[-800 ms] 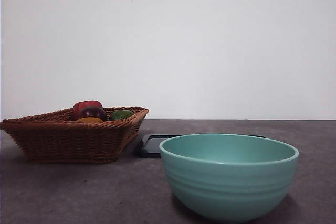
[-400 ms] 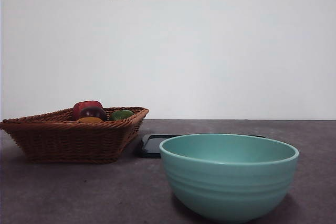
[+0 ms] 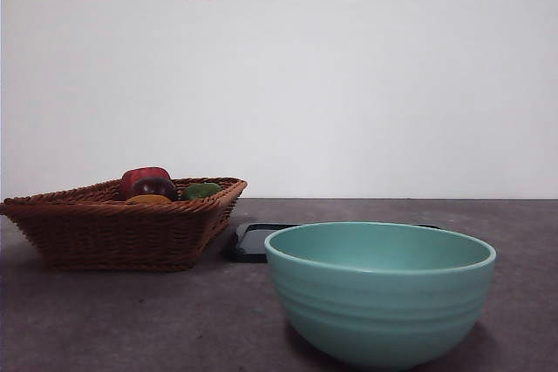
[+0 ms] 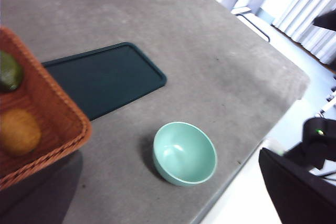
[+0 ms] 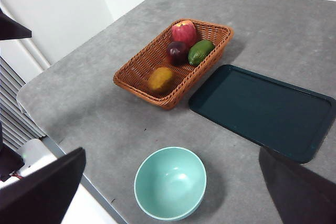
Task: Pick up the wifruite, put it on the bowl, pick up the plate, put it on desk
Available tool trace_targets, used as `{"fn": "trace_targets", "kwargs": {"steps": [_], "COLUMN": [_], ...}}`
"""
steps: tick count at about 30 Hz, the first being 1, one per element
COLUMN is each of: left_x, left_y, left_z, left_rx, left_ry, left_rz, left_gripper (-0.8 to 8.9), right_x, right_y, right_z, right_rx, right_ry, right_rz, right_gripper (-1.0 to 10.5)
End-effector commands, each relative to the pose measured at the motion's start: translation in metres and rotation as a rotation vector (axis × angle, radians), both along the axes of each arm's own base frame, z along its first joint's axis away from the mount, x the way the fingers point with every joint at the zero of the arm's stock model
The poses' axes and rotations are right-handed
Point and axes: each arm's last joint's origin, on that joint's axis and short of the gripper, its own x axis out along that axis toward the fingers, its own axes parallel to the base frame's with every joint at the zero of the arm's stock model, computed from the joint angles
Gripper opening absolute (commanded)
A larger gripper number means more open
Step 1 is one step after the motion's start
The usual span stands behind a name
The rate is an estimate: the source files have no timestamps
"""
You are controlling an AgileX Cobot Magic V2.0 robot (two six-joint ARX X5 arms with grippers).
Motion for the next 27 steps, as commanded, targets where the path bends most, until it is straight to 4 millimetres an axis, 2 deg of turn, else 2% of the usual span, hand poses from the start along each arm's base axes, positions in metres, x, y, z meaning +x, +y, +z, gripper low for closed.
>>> {"fn": "trace_targets", "kwargs": {"steps": [1,8,15,27], "left_x": [0.008,0.041,0.091,0.177], "left_y": [-0.002,-0.010,-0.023,-0.050], "left_z": [0.003,-0.012,-0.032,-0.058], "left_rx": [0.000,0.080,0.208,0.422], "left_ry": [0.037,0.206,0.353,0.524], "left_rz": [0.058,0.163,0.286,0.388], "left_gripper": [6.55,6.54,6.53,6.53], "right_x": [-0.001,-0.001,-0.001,-0.001], "right_y": [0.000,0.000,0.000,0.000], "right_z": [0.005,0.005,0.005,0.005], "right_rx": [0.011,0.011,0.011,0.011], "right_ry": [-0.015,-0.015,-0.015,-0.015], "right_rz": [-0.001,-0.001,-0.001,-0.001], "right_gripper": [6.0,6.0,6.0,6.0]}}
